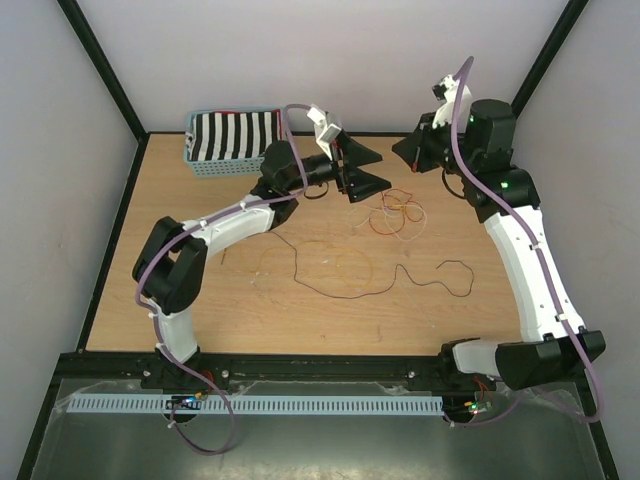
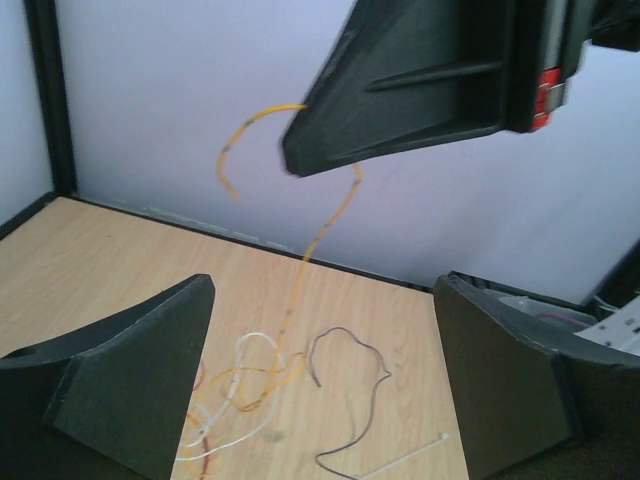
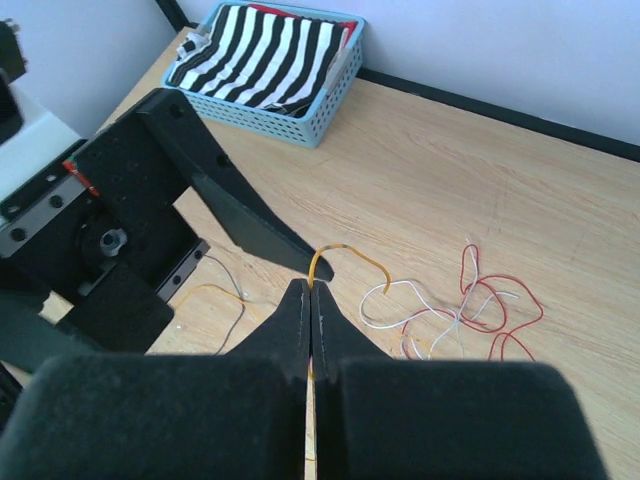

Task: Zip-tie the wires
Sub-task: Untie the cable at the center of the board.

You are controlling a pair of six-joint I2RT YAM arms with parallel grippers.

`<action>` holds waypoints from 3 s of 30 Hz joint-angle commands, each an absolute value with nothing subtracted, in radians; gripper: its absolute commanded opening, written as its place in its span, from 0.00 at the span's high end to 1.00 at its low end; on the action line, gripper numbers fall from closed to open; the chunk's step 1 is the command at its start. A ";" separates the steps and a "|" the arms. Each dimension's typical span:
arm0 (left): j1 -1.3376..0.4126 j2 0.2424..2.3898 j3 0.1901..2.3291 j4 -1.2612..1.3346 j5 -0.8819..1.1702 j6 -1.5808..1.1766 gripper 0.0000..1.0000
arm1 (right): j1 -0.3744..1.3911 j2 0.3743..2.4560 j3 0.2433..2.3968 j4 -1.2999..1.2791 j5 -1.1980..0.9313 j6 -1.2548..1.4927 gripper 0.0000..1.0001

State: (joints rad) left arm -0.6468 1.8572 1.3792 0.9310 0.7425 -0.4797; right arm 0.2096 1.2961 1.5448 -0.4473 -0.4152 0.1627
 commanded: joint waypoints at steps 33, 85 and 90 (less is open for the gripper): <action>-0.657 1.904 1.374 1.150 0.677 -0.189 0.61 | 0.207 1.275 1.502 -0.447 -0.662 0.186 1.00; -0.557 1.782 1.587 0.548 0.584 -0.191 1.00 | 0.211 1.224 1.018 -0.069 -0.615 0.128 0.09; -0.557 1.781 1.593 0.534 0.580 -0.187 1.00 | 0.241 1.274 0.993 -0.001 -0.651 0.138 0.18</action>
State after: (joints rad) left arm -0.5560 1.8194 1.5543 0.5484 0.5892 -0.2031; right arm 0.2173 1.2465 1.0012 -0.1368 -0.5892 0.1230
